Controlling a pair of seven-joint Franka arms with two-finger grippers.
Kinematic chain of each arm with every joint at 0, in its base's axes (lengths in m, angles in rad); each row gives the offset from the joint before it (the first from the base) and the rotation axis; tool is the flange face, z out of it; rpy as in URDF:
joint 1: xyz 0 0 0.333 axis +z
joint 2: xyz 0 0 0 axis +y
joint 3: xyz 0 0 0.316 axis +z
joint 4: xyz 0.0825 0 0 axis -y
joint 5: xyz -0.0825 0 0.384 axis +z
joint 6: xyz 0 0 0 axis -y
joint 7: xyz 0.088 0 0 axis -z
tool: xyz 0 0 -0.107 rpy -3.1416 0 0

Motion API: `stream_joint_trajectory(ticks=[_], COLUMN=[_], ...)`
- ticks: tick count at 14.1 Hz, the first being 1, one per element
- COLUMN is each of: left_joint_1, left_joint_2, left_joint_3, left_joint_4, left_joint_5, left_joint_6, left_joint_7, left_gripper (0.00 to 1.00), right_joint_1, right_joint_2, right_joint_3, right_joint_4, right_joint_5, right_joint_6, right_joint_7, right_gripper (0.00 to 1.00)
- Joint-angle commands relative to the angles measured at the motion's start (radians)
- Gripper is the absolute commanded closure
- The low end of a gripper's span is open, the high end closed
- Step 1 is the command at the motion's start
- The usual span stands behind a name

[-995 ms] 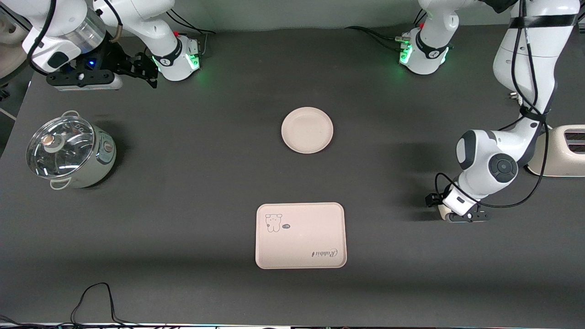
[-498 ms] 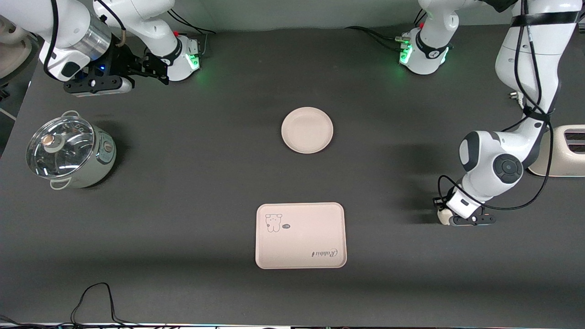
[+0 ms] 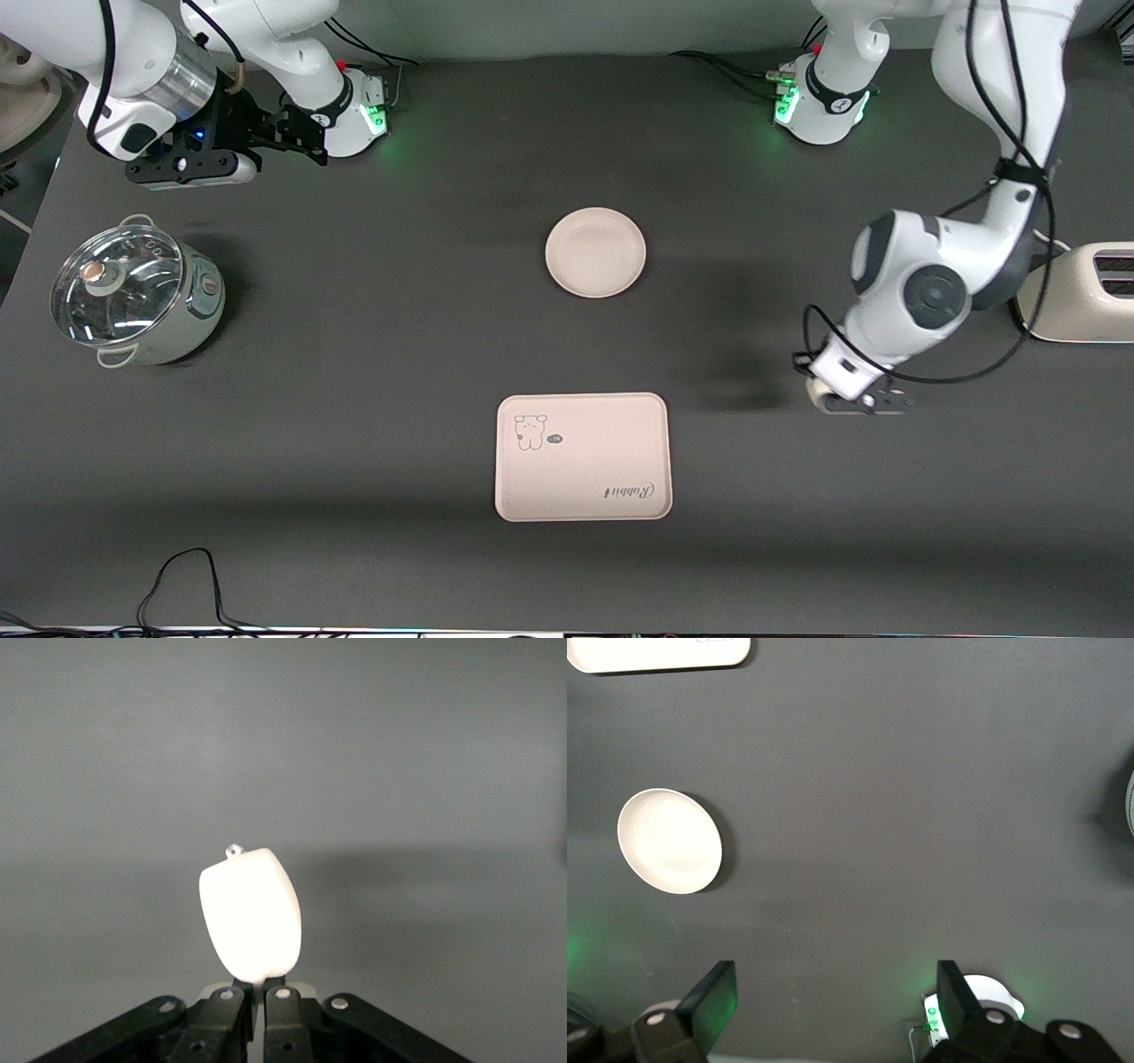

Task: Place bun in plate and plate on tray
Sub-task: 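Carry the bun with the left gripper over the cream plate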

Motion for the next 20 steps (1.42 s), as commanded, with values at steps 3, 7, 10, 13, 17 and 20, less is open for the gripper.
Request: stream_joint_trajectory(ticks=[3, 7, 10, 13, 17, 20], left_joint_1=[-0.136, -0.191, -0.309, -0.39, -0.462, -0.488], left_joint_2=[-0.155, -0.16, -0.122, -0.07, 0.061, 0.121], left_joint_3=[-0.137, -0.275, -0.277, -0.277, -0.279, -0.279], left_joint_4=[-0.042, -0.041, -0.064, -0.124, -0.124, -0.124], left_joint_5=[-0.056, -0.054, -0.034, 0.1, 0.341, 0.406], left_joint_6=[-0.058, -0.038, -0.001, 0.08, 0.151, 0.16], left_joint_7=[-0.225, -0.381, -0.555, -0.725, -1.005, -1.112], left_gripper=[1.0, 1.0, 1.0, 1.0, 1.0, 1.0], right_joint_1=[0.012, 0.012, 0.012, 0.012, 0.012, 0.012], right_joint_2=[-0.016, -0.016, -0.013, -0.011, -0.011, -0.01], right_joint_3=[-0.012, -0.021, -0.036, -0.039, -0.039, -0.041], right_joint_4=[-0.01, -0.01, -0.01, -0.012, -0.012, -0.01], right_joint_5=[0.016, 0.018, 0.024, 0.024, 0.027, 0.041], right_joint_6=[0.0, 0.0, 0.0, 0.0, 0.0, 0.0], right_joint_7=[0.008, 0.008, 0.008, 0.008, 0.009, 0.009], right_gripper=[0.0, 0.0, 0.0, 0.0, 0.0, 0.0])
